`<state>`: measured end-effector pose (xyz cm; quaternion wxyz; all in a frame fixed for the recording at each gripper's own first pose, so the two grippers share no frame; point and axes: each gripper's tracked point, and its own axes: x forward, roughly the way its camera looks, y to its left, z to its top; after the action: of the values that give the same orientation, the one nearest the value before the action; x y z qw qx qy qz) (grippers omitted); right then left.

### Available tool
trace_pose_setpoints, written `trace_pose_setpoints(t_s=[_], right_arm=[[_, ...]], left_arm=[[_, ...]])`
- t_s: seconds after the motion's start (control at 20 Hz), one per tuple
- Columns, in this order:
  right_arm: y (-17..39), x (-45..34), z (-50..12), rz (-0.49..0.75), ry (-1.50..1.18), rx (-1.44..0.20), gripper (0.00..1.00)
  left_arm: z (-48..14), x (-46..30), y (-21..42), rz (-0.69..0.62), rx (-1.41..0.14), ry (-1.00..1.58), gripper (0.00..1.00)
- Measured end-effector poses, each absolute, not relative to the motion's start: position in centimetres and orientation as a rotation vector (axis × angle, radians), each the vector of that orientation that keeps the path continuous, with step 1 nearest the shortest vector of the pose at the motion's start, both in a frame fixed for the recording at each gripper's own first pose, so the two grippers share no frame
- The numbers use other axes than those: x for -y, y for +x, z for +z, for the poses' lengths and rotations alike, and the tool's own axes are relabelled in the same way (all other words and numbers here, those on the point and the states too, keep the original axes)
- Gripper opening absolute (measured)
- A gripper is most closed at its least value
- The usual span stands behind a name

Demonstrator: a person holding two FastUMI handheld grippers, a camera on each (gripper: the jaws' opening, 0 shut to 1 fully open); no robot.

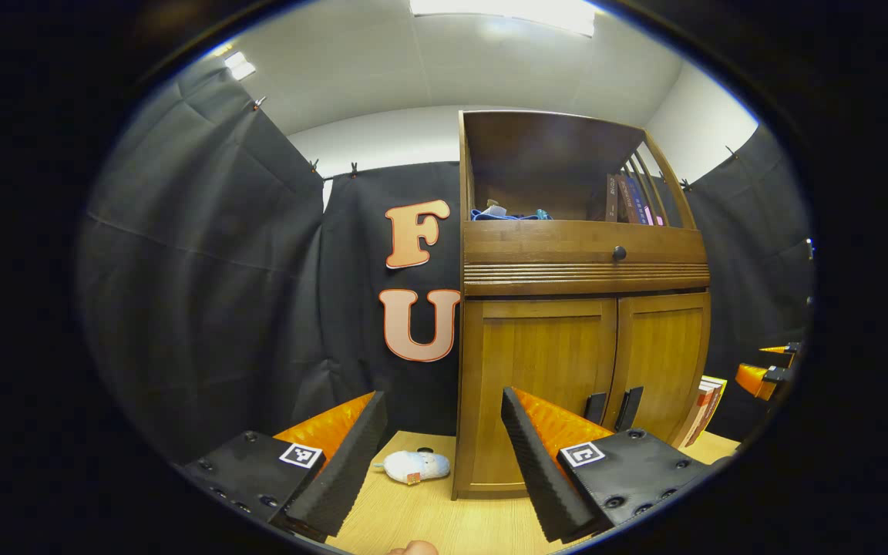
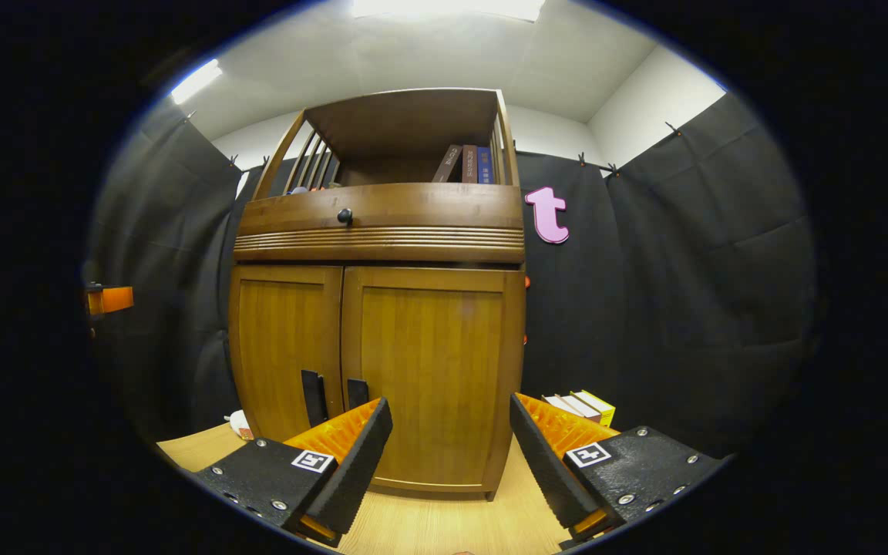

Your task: Open the right door of the double-door shoe cabinet with the right hand, and open the left door with the left hand.

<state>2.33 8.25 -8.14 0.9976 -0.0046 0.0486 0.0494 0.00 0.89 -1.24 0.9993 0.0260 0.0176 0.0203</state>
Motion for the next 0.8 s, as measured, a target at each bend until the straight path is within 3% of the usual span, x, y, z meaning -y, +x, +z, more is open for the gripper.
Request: trace_pose_setpoints(t_s=[0.3, 0.55, 0.6, 0.75, 0.8], right_arm=[[5.0, -12.7, -12.0, 0.140, -0.003, -0.113, 0.94], [7.3, -16.4, -15.6, 0.182, 0.015, -0.149, 0.94], [7.8, -17.1, -16.1, 0.188, 0.020, -0.152, 0.94], [9.7, -18.9, -17.9, 0.204, 0.031, -0.173, 0.94], [10.4, -19.6, -18.3, 0.208, 0.037, -0.179, 0.94]], left_arm=[[-2.7, -3.1, 0.1, 0.068, -0.056, 0.048, 0.94], [-3.3, -4.8, 0.7, 0.104, -0.063, 0.061, 0.99], [-3.3, -5.1, 0.8, 0.108, -0.062, 0.067, 0.94], [-3.5, -5.6, 0.9, 0.115, -0.062, 0.081, 0.94], [-3.7, -5.9, 0.8, 0.118, -0.061, 0.085, 0.99]])
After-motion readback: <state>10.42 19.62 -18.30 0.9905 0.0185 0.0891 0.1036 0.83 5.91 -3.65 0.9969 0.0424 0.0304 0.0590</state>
